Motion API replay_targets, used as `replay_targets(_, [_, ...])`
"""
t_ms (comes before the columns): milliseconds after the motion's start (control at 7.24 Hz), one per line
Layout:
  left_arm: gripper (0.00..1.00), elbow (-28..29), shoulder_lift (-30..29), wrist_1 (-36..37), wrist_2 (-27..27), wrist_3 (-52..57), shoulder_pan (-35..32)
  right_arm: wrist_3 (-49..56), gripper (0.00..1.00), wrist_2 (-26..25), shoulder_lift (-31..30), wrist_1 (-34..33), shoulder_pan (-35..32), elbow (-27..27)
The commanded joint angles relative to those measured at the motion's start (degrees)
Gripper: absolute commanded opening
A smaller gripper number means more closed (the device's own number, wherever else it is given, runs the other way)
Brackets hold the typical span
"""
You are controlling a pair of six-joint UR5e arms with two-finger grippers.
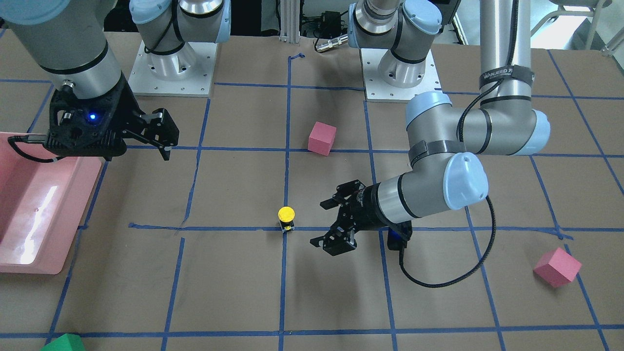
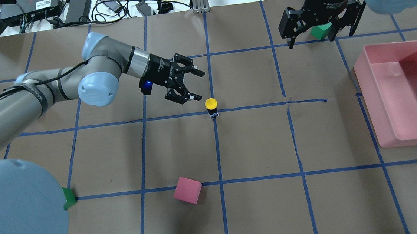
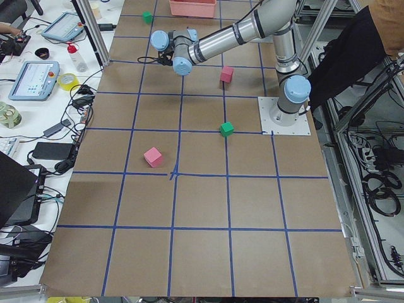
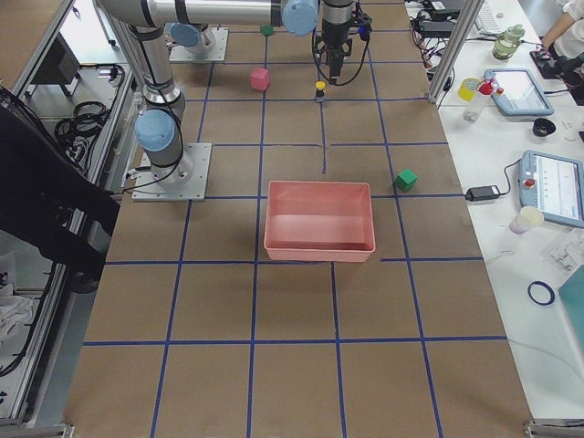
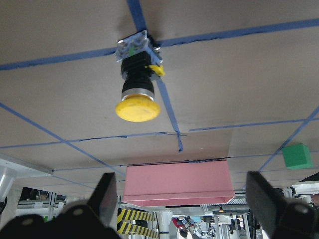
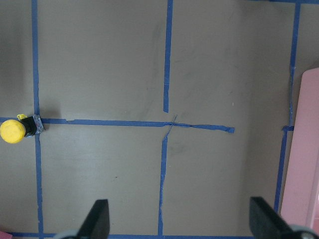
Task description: Align button upright
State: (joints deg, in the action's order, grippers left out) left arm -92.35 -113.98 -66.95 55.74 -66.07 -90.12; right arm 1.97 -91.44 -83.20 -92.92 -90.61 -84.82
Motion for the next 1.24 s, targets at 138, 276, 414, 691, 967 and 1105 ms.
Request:
replay_targets(138, [1.0,4.97,5.76,-4.03,35.26,48.88,4.49,0.05,1.0,0.03,-0.04,-0.07,0.0,0.0])
replay_targets(276, [1.0,5.42,8.65,-5.98,36.27,54.23,5.73,0.05,1.0,0.03,0.05,0.02,0.0,0.0])
replay_targets(414, [1.0,6.47,11.55,-9.39,37.32,60.29,6.09,0.05,1.0,0.03,-0.04,-0.07,0.0,0.0])
replay_targets(691, [1.0,7.45,14.74,-14.23,36.73,68.7,6.27,-0.04,1.0,0.12,-0.04,0.02,0.0,0.0])
replay_targets(967, [1.0,7.45,17.1,-18.2,32.68,69.57,6.62,0.05,1.0,0.03,0.05,0.02,0.0,0.0])
replay_targets(1105, [1.0,7.27,17.82,-18.39,32.41,69.58,6.45,0.05,1.0,0.03,0.05,-0.07,0.0,0.0])
